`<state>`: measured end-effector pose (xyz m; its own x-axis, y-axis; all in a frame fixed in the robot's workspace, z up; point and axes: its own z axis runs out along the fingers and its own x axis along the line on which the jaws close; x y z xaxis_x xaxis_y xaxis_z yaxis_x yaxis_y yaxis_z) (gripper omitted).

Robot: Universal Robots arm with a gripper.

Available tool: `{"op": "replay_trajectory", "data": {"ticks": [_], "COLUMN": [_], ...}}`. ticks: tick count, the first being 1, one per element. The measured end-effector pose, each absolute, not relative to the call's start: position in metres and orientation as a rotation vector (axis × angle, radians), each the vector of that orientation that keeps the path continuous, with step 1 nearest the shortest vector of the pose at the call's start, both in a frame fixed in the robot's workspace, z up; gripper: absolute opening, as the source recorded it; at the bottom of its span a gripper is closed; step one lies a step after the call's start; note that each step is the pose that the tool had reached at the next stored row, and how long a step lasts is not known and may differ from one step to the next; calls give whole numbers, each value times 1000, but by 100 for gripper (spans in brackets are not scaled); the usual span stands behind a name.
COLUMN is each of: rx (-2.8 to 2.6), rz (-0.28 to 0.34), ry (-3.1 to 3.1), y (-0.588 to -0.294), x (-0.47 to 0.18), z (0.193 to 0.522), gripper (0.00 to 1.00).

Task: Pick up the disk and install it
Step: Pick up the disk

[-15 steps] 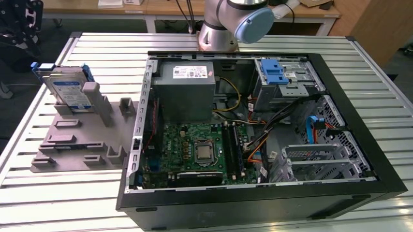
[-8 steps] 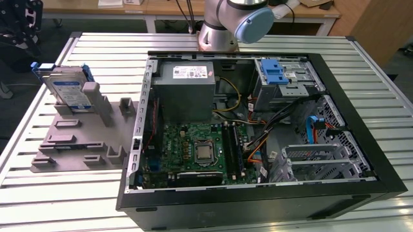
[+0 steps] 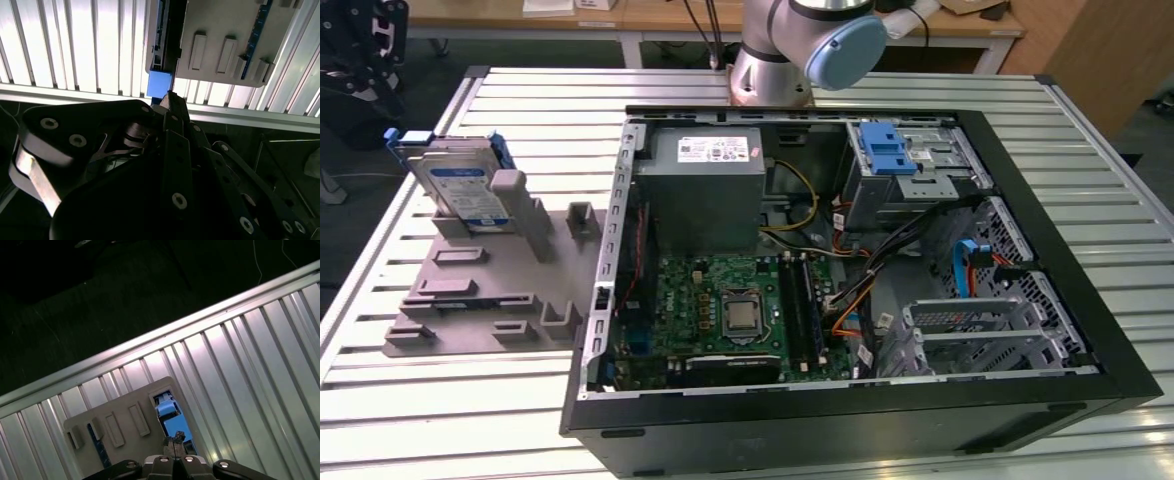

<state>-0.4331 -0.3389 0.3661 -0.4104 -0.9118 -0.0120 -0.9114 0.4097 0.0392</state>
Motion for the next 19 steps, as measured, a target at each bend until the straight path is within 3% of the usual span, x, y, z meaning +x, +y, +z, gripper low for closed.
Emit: {"op": "replay_trajectory", "data": {"ticks": [19], "rx": [1728], "rz": [-62], "ry": [-2609], "y": [-339], "x": [-433], "z": [366], "gripper": [11]}}
